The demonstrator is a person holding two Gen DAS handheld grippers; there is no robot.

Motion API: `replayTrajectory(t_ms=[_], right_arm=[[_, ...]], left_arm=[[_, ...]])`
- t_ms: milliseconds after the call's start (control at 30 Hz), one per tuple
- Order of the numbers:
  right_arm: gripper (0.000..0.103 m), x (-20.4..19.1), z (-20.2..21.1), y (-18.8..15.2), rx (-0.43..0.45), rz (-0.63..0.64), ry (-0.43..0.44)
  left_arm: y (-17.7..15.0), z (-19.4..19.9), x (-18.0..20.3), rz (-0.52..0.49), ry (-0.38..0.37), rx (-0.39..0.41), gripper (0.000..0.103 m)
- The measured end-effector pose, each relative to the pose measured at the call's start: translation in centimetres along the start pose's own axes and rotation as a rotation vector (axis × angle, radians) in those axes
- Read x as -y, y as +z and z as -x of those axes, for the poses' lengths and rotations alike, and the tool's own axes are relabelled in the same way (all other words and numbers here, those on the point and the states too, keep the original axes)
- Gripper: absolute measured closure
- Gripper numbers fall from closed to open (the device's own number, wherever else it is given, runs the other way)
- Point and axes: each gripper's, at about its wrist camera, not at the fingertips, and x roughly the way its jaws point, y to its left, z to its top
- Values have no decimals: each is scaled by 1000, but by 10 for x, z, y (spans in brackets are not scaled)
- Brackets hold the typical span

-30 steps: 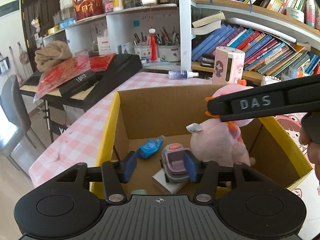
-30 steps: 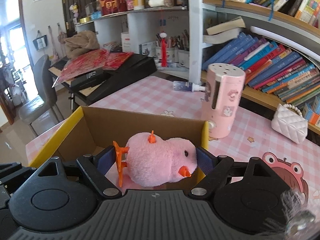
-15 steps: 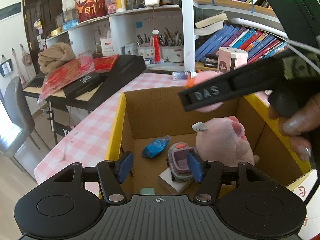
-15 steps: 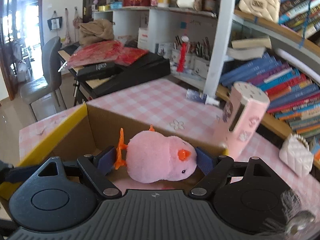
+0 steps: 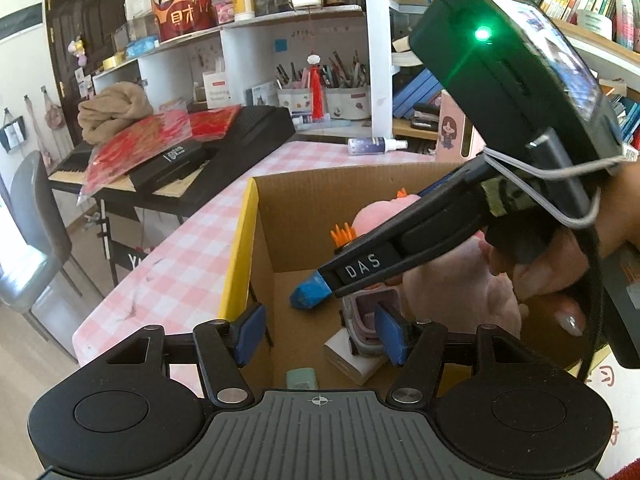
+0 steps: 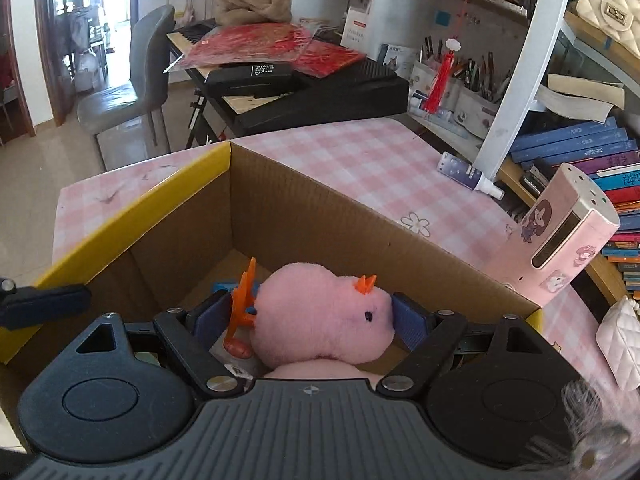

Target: Organize objects

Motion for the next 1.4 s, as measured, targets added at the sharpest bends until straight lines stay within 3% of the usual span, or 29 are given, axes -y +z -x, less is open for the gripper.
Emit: replayTrajectory(t_ms=[300,433,633,1100,1400], right_arm=[[19,4,-2,-3,-29,-58,-7],[19,4,11,-6,-1,-81,-21],[18,-1,45,-14,70,-123,-64],[12,-32,139,-54,253,-276,-236],[7,-64,181,-95,290,-370,-360]], left_arm=[[-2,4,-1,-6,-14,2,42],[-4,8,-1,-9,-18,16,34],[-7,22,-6,1,-29,47,30],[-33,76,-21,-1,-64,125,18],[-58,107,-32,6,-64,117,10]])
